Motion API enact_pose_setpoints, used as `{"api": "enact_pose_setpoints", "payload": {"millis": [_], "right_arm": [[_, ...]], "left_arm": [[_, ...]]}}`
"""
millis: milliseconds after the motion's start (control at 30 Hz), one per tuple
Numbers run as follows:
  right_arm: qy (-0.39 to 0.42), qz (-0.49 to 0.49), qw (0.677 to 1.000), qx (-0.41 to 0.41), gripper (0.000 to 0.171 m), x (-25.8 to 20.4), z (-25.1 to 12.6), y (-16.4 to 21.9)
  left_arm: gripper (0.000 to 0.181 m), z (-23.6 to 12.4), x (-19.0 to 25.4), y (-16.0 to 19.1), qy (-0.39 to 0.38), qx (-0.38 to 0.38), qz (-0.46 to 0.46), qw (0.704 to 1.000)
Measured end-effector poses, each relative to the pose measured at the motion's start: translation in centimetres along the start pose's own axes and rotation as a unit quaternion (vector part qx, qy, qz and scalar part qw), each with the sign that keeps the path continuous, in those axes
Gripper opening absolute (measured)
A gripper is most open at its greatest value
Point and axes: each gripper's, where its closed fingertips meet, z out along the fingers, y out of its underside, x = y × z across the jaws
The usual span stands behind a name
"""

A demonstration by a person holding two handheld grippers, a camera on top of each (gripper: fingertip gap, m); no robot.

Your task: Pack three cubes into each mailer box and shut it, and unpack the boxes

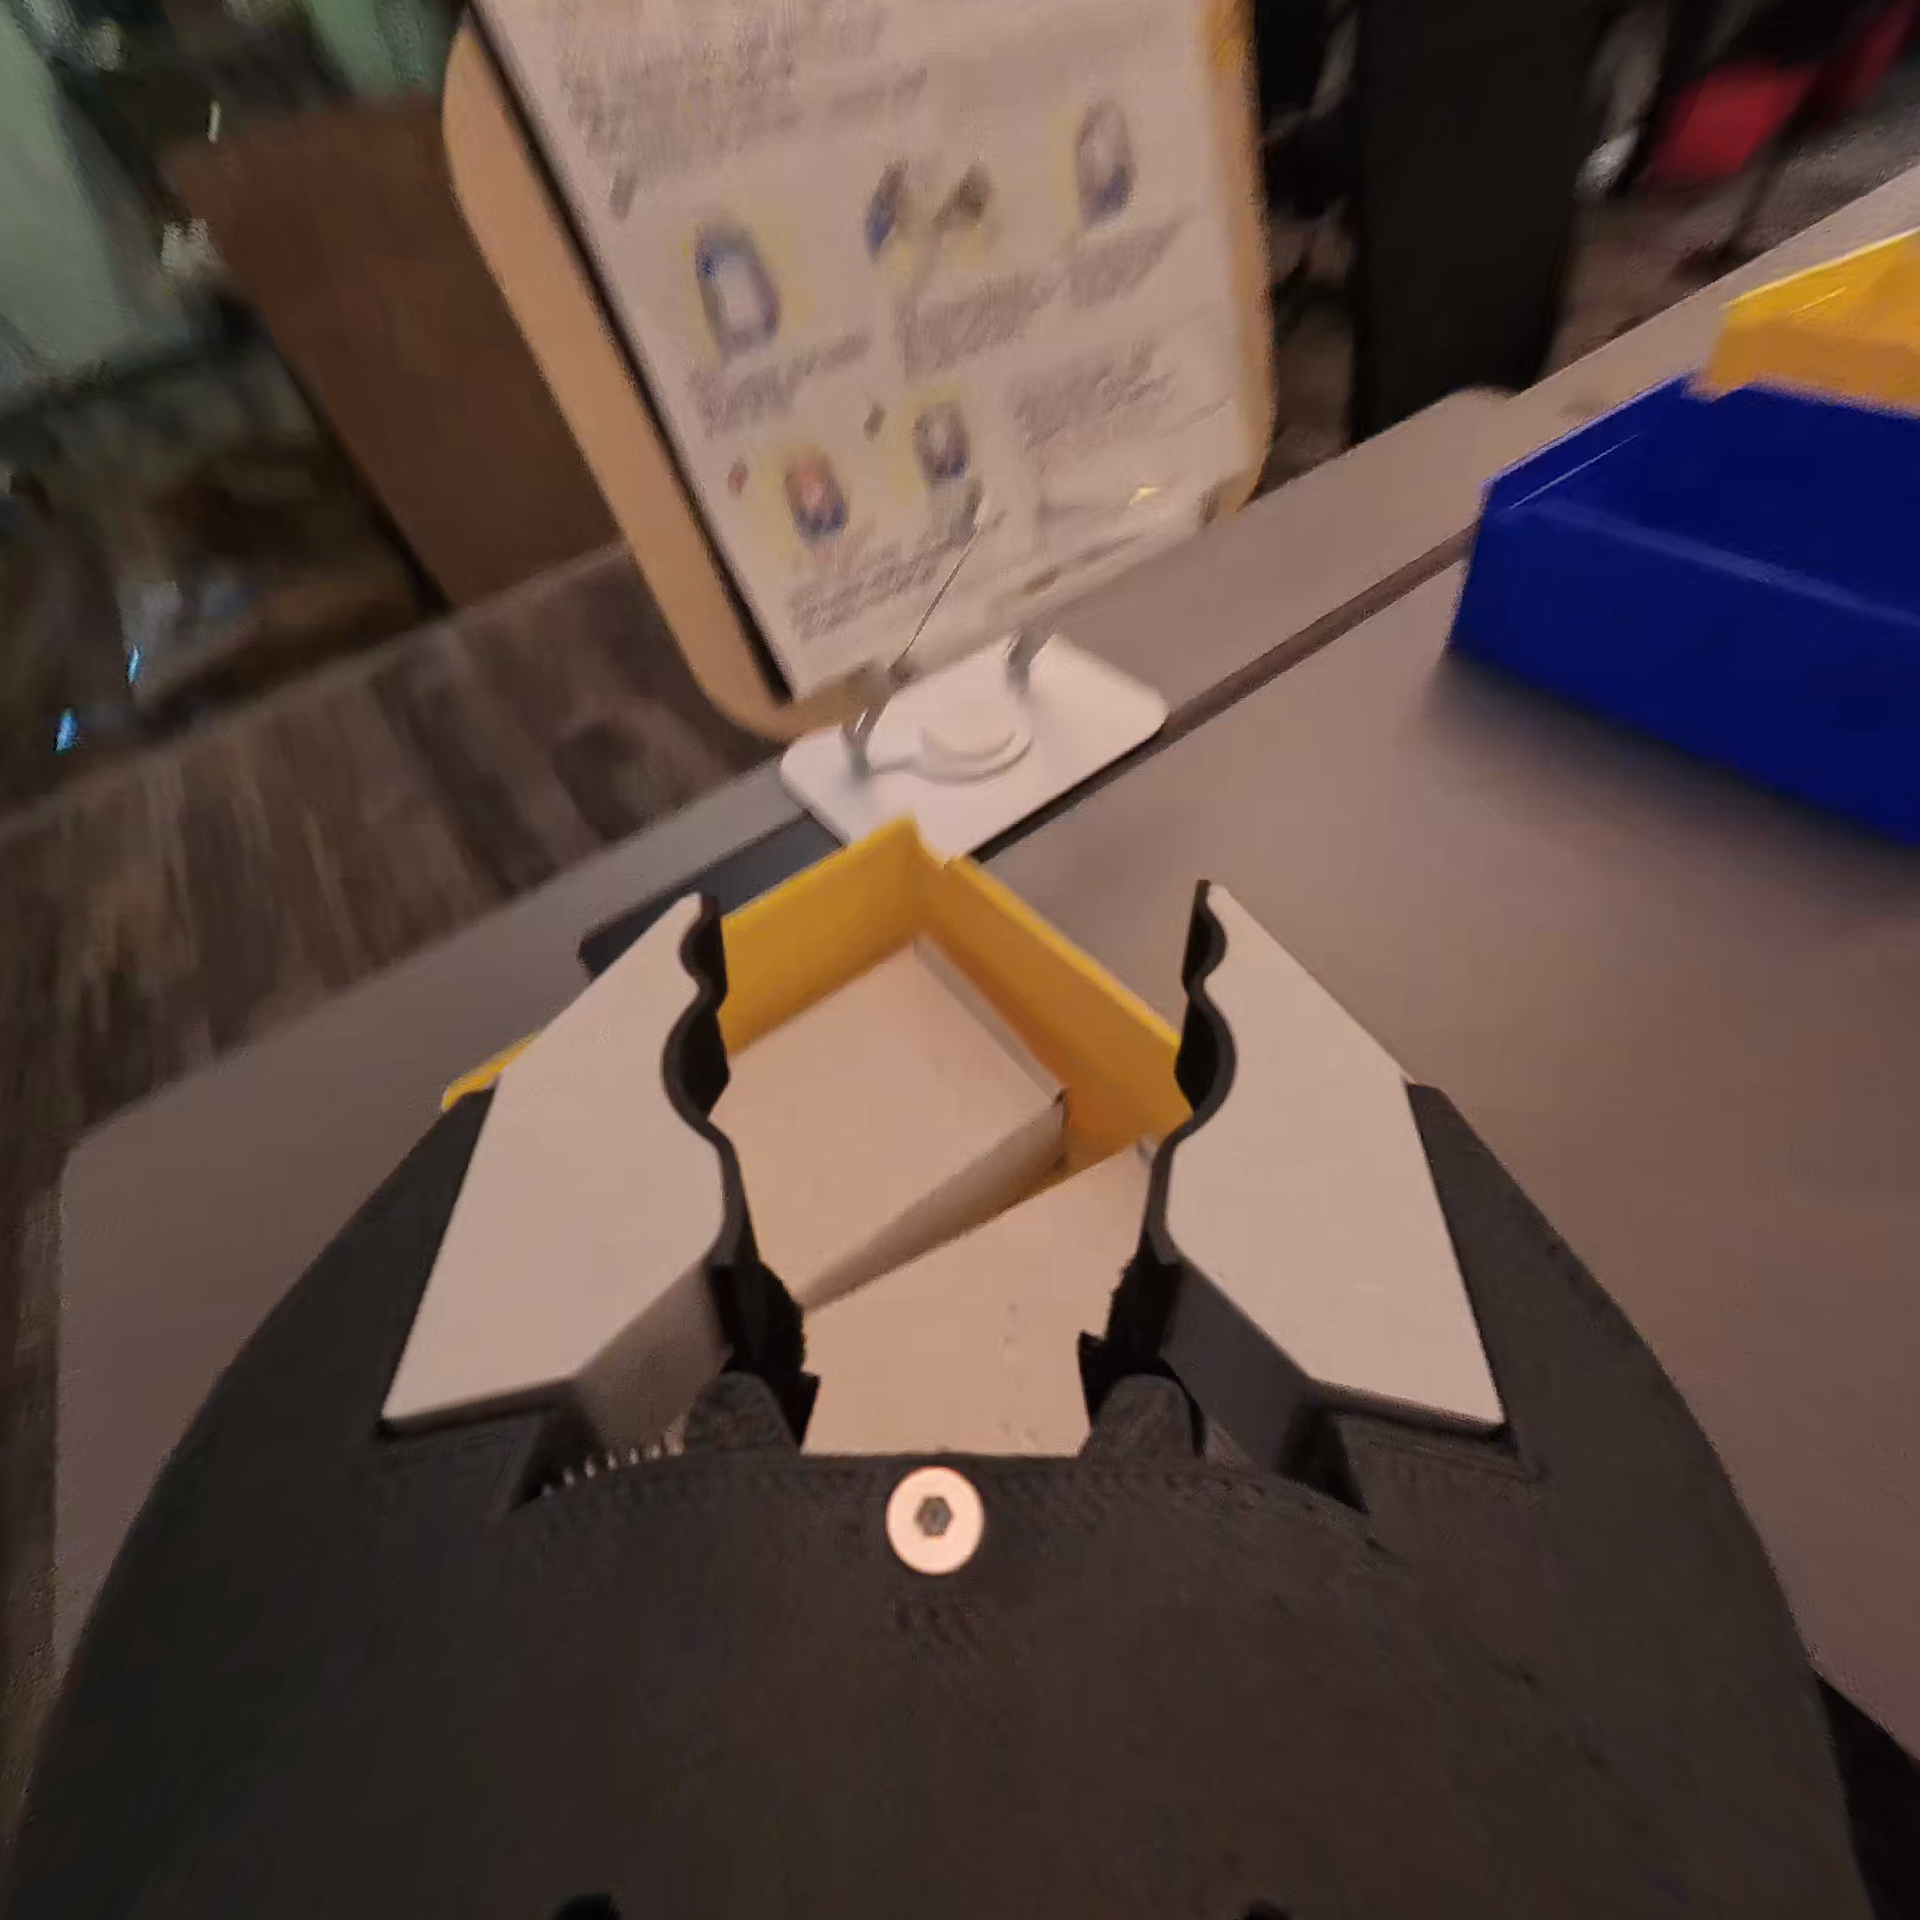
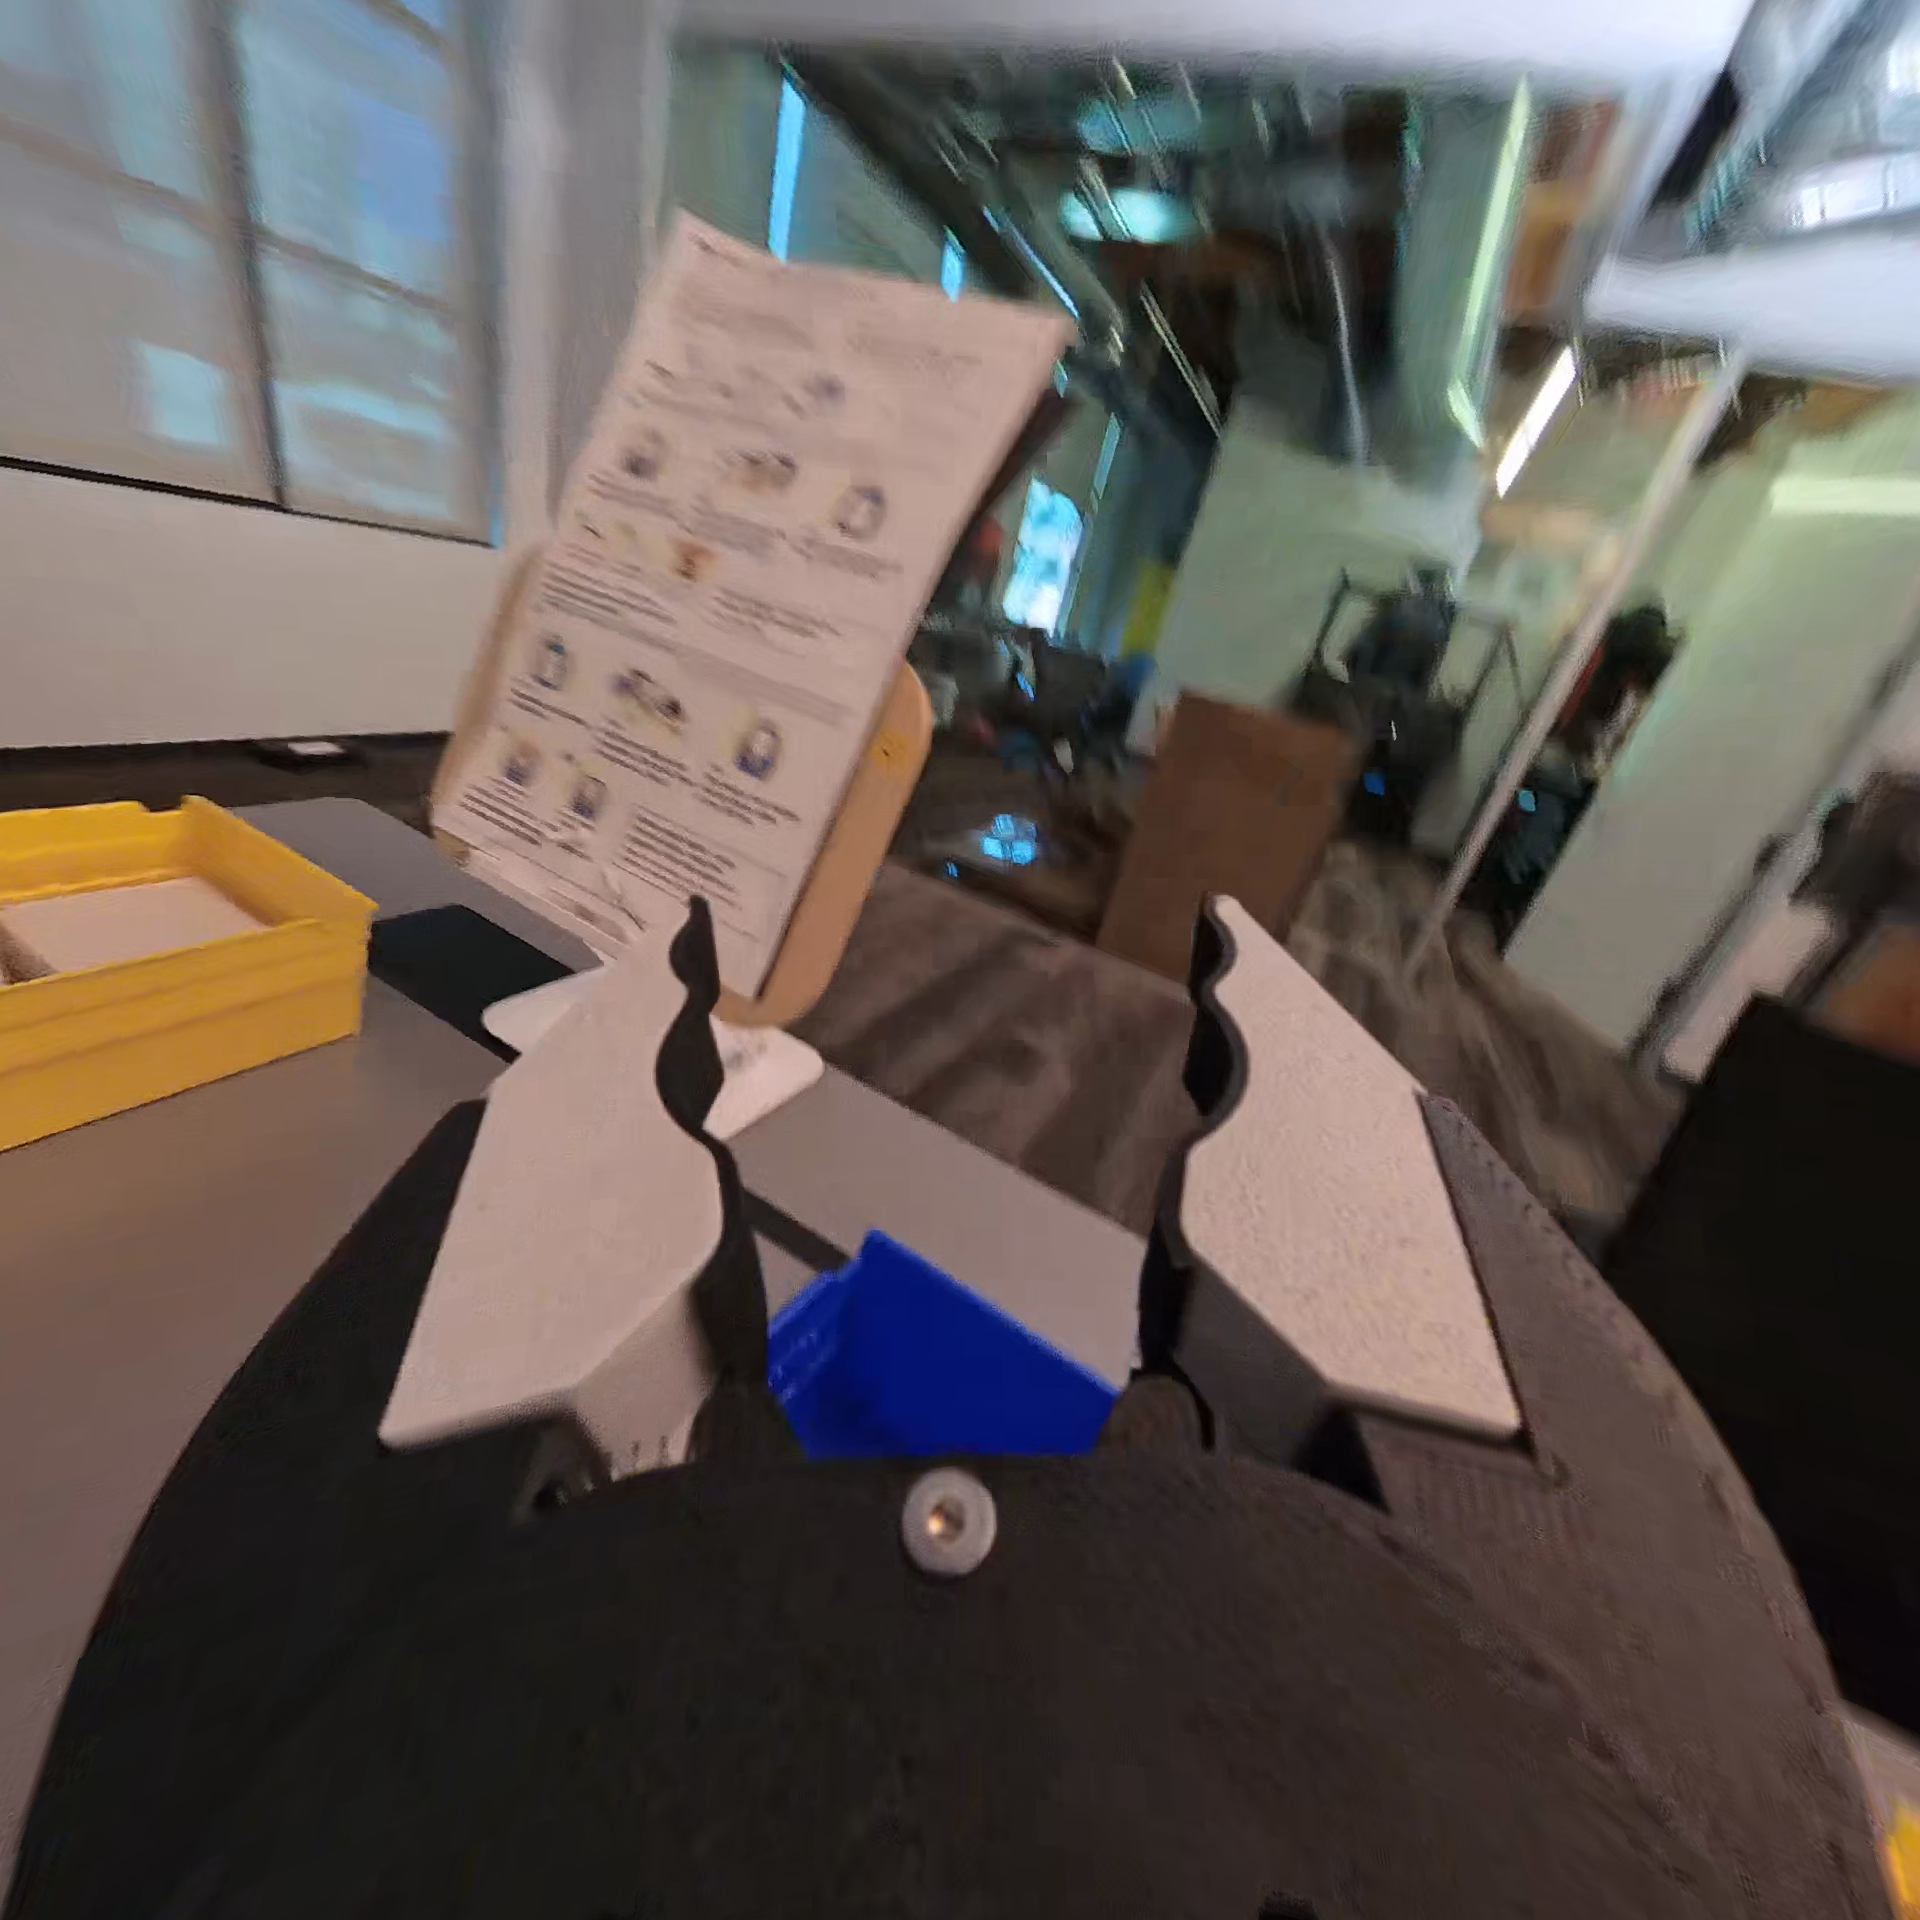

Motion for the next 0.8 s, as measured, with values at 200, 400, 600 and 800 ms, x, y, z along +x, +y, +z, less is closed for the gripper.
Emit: {"api": "enact_pose_setpoints", "payload": {"millis": [200, 400, 600, 800], "right_arm": [[-0.062, -0.018, 0.997, 0.030, 0.100, -4.5, 0.9, -2.1], [-0.050, -0.029, 0.997, 0.053, 0.098, -5.0, 1.2, -2.9], [-0.067, -0.021, 0.995, 0.076, 0.098, -5.3, 0.6, -3.6], [-0.067, -0.029, 0.994, 0.086, 0.098, -5.0, -0.3, -4.1]], "left_arm": [[0.105, 0.0, 4.8, -0.5, 0.098, -0.035, 0.137, 0.985], [0.115, -0.9, 7.5, 8.5, 0.205, -0.331, 0.197, 0.900], [0.122, -0.9, 5.4, 14.0, 0.210, -0.491, 0.285, 0.796], [0.122, 0.2, 3.9, 17.7, 0.219, -0.553, 0.348, 0.725]]}}
